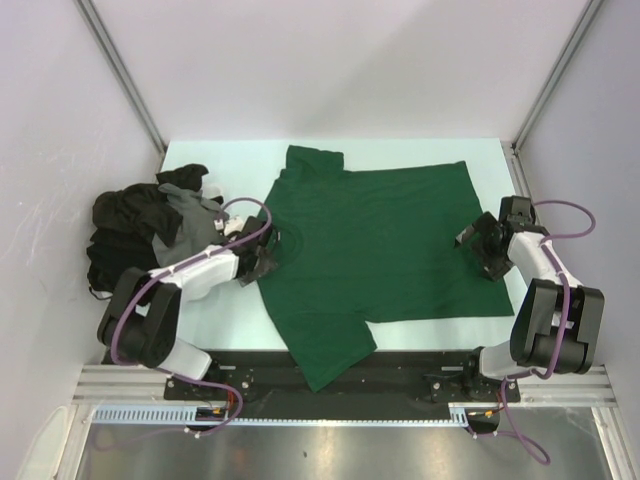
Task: Fold and stack the t-shirts
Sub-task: Flatten out the tshirt, then grap the side of the flattened tshirt closest away from the robot with both arms
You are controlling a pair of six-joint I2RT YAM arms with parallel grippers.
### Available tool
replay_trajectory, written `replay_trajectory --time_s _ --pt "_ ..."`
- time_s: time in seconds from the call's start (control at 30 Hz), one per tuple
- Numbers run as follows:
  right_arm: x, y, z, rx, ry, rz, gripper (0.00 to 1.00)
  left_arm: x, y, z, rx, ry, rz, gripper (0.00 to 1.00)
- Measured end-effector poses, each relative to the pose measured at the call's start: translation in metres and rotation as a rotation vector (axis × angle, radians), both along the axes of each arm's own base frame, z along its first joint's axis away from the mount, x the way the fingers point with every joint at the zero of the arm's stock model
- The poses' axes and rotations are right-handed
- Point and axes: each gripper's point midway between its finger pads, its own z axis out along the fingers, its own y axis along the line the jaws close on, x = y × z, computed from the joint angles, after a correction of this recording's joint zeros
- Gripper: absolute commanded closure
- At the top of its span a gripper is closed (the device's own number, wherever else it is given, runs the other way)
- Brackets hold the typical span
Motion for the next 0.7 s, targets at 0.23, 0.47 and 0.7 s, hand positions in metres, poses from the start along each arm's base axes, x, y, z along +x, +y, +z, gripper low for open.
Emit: replay_trajectory --time_s 0.23,0.47,0.7 --pt "0.01 0.006 0.012 0.028 -0.042 0.022 0.0 0.018 0.001 0.049 0.043 -0.064 -0.105 0.3" --pt "0.072 0.011 0.079 0.02 -0.266 0.097 0.0 0.043 -0.014 0.162 -0.054 -0.383 -0.216 0.14" --pt "0.135 0.015 0.085 -0.01 -0.299 0.148 0.0 0.127 -0.044 0.185 -0.095 -0.408 -0.279 0.01"
